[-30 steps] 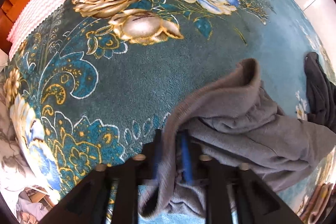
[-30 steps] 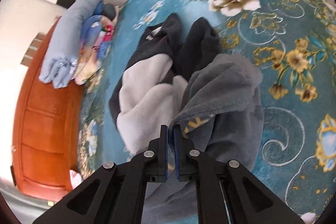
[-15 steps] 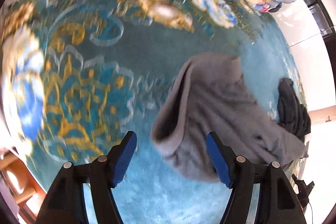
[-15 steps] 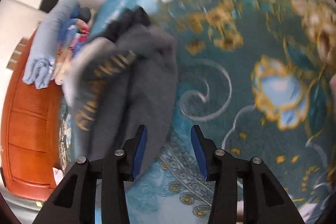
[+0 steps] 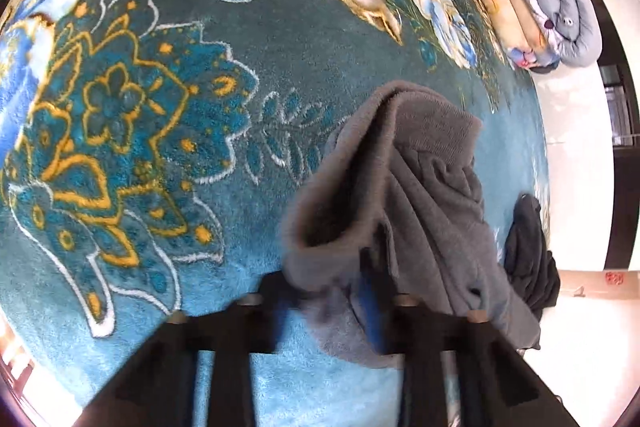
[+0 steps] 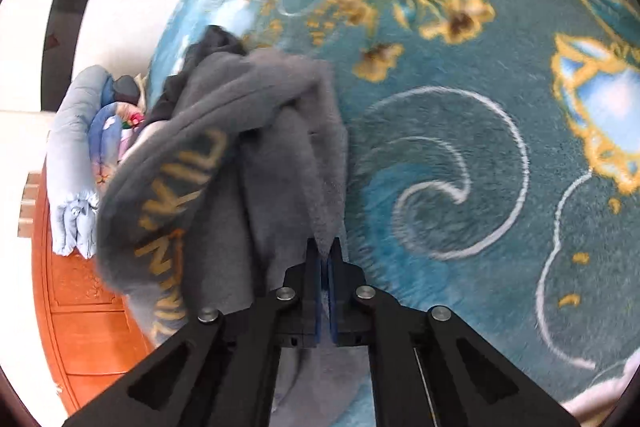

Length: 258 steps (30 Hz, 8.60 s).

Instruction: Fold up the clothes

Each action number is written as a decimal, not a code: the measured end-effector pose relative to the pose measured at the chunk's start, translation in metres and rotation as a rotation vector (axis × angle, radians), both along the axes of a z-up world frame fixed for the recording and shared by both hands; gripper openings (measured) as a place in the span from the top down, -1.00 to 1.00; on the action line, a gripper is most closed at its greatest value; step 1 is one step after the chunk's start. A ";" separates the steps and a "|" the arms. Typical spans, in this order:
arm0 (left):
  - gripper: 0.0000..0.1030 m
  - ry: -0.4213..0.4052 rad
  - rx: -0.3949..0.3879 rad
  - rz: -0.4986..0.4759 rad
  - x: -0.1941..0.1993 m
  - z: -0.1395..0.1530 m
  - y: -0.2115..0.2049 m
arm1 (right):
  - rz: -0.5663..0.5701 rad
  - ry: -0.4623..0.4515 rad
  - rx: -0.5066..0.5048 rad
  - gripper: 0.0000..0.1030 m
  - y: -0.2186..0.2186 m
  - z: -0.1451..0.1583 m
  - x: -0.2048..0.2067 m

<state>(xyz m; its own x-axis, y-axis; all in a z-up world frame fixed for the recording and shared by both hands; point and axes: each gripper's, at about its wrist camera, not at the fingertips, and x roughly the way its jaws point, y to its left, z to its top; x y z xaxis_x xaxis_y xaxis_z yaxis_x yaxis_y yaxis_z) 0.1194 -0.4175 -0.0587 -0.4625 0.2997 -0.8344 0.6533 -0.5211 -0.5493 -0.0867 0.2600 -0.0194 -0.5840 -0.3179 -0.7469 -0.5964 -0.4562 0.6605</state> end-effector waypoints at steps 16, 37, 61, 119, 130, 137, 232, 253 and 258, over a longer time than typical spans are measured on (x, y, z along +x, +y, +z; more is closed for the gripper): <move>0.81 0.092 -0.291 -0.141 0.013 0.091 -0.051 | 0.307 0.224 0.195 0.98 -0.037 0.135 0.188; 0.82 -0.011 -0.295 -0.084 0.037 0.062 -0.054 | -0.003 -0.144 -0.052 0.25 0.006 -0.007 0.299; 0.82 -0.010 -0.368 -0.133 0.038 0.059 -0.049 | -0.044 -0.286 0.369 0.94 0.015 0.047 0.299; -0.11 -0.003 -0.034 -0.110 -0.006 0.048 0.056 | -0.193 0.137 -0.063 0.89 0.068 0.059 0.049; -0.11 0.023 -0.028 -0.166 -0.029 0.061 0.076 | -0.167 -0.170 0.220 0.89 0.097 0.068 0.023; -0.11 -0.002 -0.113 -0.182 -0.042 0.070 0.056 | -0.084 -0.131 0.221 0.84 0.080 0.046 0.033; -0.26 -0.518 -0.447 -0.295 -0.323 0.000 0.144 | -0.144 -0.610 0.117 -0.02 0.040 -0.010 -0.013; 0.81 -0.078 -0.185 -0.264 -0.214 0.083 0.083 | -0.080 -0.357 0.105 0.91 0.029 0.046 0.047; 0.81 0.050 -0.172 -0.241 -0.131 0.121 0.063 | -0.044 -0.235 0.103 0.91 0.028 0.064 0.089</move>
